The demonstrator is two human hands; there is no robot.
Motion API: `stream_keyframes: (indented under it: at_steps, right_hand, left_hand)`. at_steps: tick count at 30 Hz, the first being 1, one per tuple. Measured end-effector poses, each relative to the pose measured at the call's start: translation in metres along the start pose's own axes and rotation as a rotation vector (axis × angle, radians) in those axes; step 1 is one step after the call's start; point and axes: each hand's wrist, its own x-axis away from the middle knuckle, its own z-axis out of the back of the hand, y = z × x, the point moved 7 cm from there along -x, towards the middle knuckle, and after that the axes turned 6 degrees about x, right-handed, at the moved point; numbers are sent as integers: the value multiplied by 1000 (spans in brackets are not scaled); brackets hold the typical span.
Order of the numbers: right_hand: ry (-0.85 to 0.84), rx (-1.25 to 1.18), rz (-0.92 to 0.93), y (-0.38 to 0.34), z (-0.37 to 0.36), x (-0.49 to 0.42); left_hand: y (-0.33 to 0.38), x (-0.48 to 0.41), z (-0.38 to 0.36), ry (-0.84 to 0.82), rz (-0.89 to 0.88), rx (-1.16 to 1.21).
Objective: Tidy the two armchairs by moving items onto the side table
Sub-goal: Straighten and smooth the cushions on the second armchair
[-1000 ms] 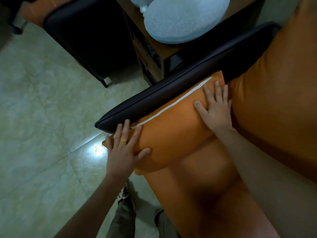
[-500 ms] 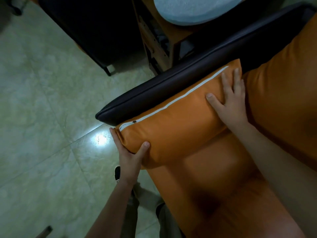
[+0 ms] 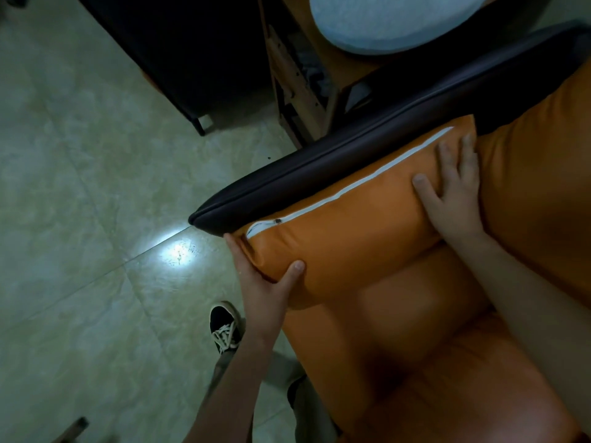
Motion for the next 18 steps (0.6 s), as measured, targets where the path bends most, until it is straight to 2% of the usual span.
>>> stream_keyframes:
  at_steps: [3,4,6,7,9,11,13,15,16,18]
  right_hand:
    - [26,174,5,-10,0,8]
    - [44,237,22,-17,0,9]
    - [44,307,166,-42,-9,14]
    - [32,332,269,-54,-16,17]
    - [21,369,380,-61,-24,18]
    - [45,360,296,-45,-20,7]
    - [50,298,120,-25,-13,-6]
    - [16,244,55,-18,-9,-11]
    - [7,216,49,-18,-9,-10]
    - [22,113,-14,-18,-8,1]
  left_hand:
    - [8,16,11,148,-20,-248]
    - [17,16,8,141,-115,-399]
    - [37,10,-14,55,-385,-738]
    - [43,4,-28,-7,-460,-877]
    - [43,-10,-48,-104,-447,-1049]
    - [36,-15,-50,-135,-400,-1077]
    - [32,-13,-43,-171,-424,-1066]
    - [27,-10,-30,-190,-453,-1053]
    - [23,-7,-18,-153,-426,-1036]
    - [10,6,11,-14,-254,-928]
